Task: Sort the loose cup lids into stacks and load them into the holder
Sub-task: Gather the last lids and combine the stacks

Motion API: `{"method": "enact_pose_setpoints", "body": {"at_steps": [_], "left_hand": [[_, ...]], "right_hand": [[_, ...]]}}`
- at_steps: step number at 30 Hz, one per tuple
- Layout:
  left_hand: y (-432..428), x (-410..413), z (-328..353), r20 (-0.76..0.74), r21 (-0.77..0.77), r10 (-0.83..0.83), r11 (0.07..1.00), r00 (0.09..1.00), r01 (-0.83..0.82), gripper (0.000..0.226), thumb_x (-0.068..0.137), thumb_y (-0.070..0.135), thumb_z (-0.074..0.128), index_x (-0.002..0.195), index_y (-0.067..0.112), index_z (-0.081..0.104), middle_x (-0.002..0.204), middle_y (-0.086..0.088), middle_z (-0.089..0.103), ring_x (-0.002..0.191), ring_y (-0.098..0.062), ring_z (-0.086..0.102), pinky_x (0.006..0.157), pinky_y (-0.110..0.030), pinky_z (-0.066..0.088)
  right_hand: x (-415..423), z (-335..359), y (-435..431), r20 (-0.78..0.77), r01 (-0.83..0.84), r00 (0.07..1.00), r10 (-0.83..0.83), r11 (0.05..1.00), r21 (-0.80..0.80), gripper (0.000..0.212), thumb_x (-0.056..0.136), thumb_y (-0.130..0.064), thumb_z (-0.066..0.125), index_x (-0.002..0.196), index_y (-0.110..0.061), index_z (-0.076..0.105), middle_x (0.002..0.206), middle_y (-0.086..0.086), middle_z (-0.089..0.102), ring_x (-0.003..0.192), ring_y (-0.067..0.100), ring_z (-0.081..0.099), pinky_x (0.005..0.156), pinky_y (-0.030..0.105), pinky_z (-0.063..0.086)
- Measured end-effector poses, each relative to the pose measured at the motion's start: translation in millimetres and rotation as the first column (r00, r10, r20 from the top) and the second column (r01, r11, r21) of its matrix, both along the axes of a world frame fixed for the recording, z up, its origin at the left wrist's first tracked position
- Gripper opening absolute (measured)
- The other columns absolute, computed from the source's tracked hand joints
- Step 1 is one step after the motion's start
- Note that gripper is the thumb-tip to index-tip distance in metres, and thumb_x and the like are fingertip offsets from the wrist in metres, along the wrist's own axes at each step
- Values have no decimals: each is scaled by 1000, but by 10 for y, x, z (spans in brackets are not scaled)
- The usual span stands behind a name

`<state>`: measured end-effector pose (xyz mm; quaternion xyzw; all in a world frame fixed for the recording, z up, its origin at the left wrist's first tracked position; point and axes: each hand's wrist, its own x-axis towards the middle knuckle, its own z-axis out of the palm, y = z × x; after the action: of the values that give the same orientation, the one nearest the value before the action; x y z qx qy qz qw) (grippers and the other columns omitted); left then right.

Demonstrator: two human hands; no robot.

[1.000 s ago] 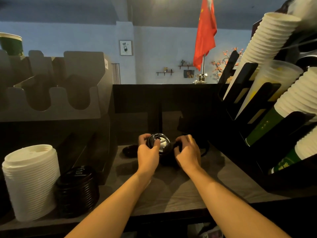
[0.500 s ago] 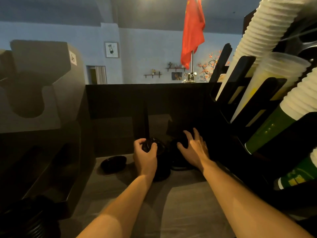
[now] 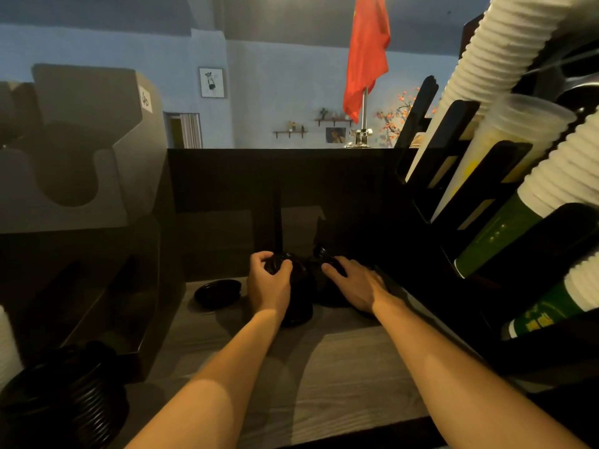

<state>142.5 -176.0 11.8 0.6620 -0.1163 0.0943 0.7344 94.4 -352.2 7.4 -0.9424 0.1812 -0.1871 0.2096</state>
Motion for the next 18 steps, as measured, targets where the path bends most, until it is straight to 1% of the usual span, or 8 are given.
{"method": "enact_pose_setpoints", "body": {"at_steps": [3, 5, 7, 9, 12, 14, 16, 18], "left_hand": [[154, -63, 76, -99, 10, 31, 999, 995, -30, 32, 95, 24, 68, 123, 24, 53, 114, 4, 58, 94, -17, 59, 71, -29, 47], [254, -126, 98, -133, 18, 31, 999, 991, -28, 32, 96, 24, 67, 123, 25, 52, 118, 4, 55, 99, -20, 58, 73, -31, 47], [349, -191, 92, -116, 48, 34, 998, 993, -29, 31, 96, 24, 67, 122, 27, 50, 118, 5, 54, 100, -20, 58, 78, -35, 49], [454, -256, 72, -85, 62, 40, 997, 996, -35, 31, 96, 25, 68, 121, 28, 50, 114, 6, 55, 96, -18, 59, 82, -38, 52], [595, -352, 41, -44, 78, 41, 996, 998, -37, 34, 96, 29, 67, 123, 31, 48, 108, 7, 56, 89, -14, 59, 78, -37, 52], [642, -398, 26, -43, 74, 58, 996, 997, -55, 34, 96, 31, 65, 125, 32, 47, 104, 8, 56, 86, -13, 59, 76, -38, 51], [653, -416, 36, -42, 46, 80, 996, 996, -78, 34, 97, 31, 64, 126, 31, 46, 98, 11, 55, 83, -10, 57, 74, -37, 49], [653, -412, 67, -37, 23, 102, 995, 994, -101, 33, 97, 30, 64, 125, 31, 47, 102, 8, 58, 84, -10, 57, 75, -36, 48]], "right_hand": [[-129, 44, 133, -14, -45, 999, 45, 999, -15, 65, 94, -72, 31, 147, -34, 38, 146, 3, 46, 129, 31, 49, 104, 43, 37], [-197, 70, 246, -22, -58, 998, 58, 998, -27, 66, 95, -72, 30, 149, -34, 35, 150, 3, 41, 132, 31, 46, 106, 41, 36], [-243, 83, 364, -49, -67, 997, 65, 997, -48, 69, 95, -72, 28, 152, -33, 30, 154, 2, 36, 136, 30, 43, 110, 40, 33], [-273, 68, 461, -86, -82, 993, 76, 994, -69, 72, 95, -73, 26, 155, -33, 25, 158, 1, 31, 141, 28, 36, 114, 41, 28], [-309, 44, 574, -139, -82, 988, 64, 989, -125, 74, 94, -75, 23, 156, -34, 20, 163, 1, 22, 147, 25, 25, 120, 39, 16], [-344, 38, 646, -131, -80, 990, 58, 983, -166, 74, 94, -74, 21, 157, -34, 19, 163, 1, 24, 148, 24, 22, 121, 38, 12], [-377, 41, 721, -105, -97, 991, 80, 980, -174, 75, 95, -74, 21, 157, -32, 21, 160, 0, 30, 147, 24, 25, 120, 38, 14], [-396, 46, 776, -89, -131, 989, 117, 976, -173, 75, 94, -74, 22, 156, -31, 23, 158, -1, 34, 145, 23, 28, 119, 39, 17]]}}
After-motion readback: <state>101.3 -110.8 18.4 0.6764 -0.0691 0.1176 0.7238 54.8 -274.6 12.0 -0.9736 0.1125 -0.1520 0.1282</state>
